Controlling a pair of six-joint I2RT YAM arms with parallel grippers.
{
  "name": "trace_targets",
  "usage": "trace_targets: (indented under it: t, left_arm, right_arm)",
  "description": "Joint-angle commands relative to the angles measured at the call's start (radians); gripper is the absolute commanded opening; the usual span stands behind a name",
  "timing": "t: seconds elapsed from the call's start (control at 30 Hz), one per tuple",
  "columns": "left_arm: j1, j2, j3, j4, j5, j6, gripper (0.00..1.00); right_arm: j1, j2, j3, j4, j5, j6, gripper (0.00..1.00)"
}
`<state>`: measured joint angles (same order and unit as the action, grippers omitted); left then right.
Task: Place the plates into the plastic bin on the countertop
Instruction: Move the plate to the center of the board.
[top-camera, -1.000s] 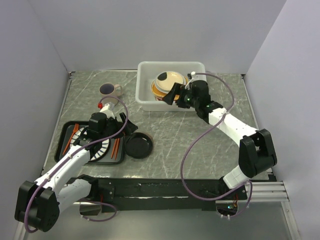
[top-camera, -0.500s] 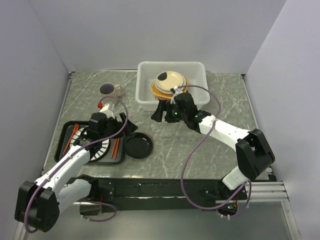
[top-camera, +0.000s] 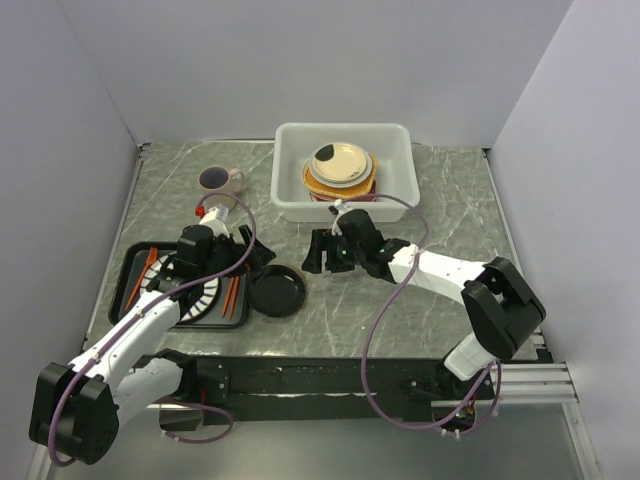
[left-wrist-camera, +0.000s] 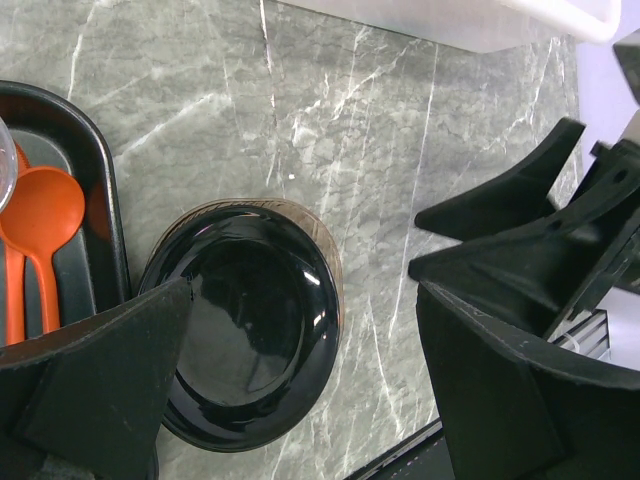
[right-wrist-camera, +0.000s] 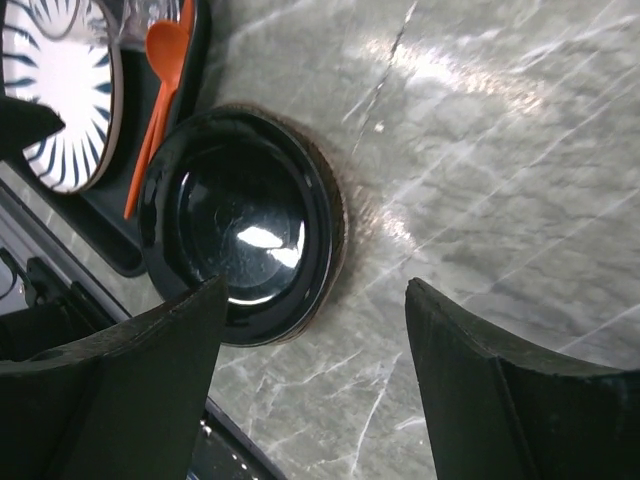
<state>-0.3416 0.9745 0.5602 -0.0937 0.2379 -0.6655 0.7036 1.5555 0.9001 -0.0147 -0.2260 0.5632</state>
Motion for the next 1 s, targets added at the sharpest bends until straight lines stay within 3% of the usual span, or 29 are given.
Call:
trace_targets:
  t: [0.0, 0.57, 0.67, 0.83, 0.97]
  left_arm:
    - [0.004, -0.016, -0.003, 0.034, 0.000, 0.007, 0.99]
    - [0.004, -0.011, -0.005, 0.031, 0.000, 0.009, 0.99]
    - [0.004, -0.008, -0.005, 0.031, 0.000, 0.009, 0.99]
    - [0.004, -0.008, -0.006, 0.032, -0.002, 0.010, 1.00]
    - [0.004, -0.002, -0.009, 0.037, 0.001, 0.010, 0.99]
  right_arm:
    - [0.030, 0.024, 0.003, -0.010, 0.017, -0.011, 0.76]
    - [0.106, 0.196, 0.042, 0.012, -0.029, 0.001, 0.59]
    - [0.120, 0.221, 0.062, 0.007, -0.021, 0.000, 0.50]
    - [0.132, 0.221, 0.069, -0.021, 0.017, -0.005, 0.12]
    - [0.131, 0.170, 0.060, -0.045, 0.076, -0.014, 0.04]
